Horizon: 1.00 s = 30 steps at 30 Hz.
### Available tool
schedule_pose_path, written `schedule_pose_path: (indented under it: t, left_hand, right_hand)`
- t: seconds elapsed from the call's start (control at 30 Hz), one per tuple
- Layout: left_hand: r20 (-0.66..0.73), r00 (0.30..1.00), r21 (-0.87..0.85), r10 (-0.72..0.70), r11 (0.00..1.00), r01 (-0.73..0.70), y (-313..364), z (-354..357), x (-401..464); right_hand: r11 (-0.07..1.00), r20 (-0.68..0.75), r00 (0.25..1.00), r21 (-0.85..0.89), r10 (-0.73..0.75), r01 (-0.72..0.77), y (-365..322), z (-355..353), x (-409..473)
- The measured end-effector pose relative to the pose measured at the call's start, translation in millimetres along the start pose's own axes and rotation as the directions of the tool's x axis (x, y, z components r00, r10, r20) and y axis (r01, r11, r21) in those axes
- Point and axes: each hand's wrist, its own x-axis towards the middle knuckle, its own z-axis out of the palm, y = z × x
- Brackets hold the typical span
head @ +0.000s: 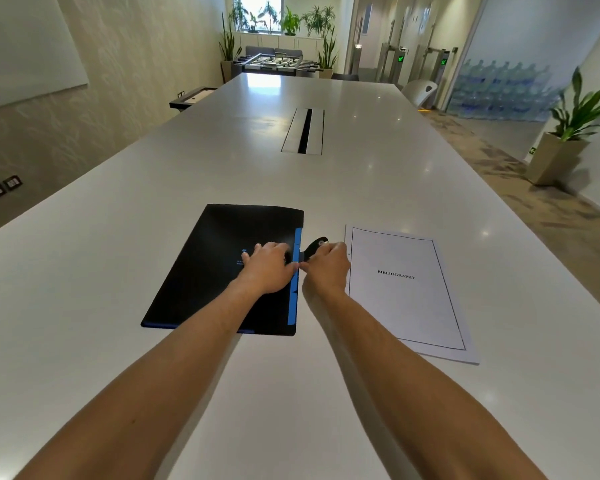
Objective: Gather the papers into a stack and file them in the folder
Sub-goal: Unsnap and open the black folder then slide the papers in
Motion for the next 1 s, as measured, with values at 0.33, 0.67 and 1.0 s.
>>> schedule_pose_path:
  t: [0.33, 0.67, 1.0]
  left_hand:
    - [0.057, 0.998, -0.23, 0.037, 0.973, -0.023, 9, -13, -5]
    - [-0.095, 0.993, -0.143, 0.071, 0.986, -0.084, 37, -29, -9]
    - [-0.132, 0.988, 0.242, 0.076, 0.969, -0.042, 83, -59, -8]
  right_hand:
    - [0.831, 0.159, 0.95, 0.459, 0.27, -0.313, -14, -26, -1]
    - [0.792, 0.212, 0.946, 0.52, 0.243, -0.32, -21, -32, -3]
    - [0.844, 0.072, 0.974, 0.488, 0.214, -0.221, -20, -48, 11]
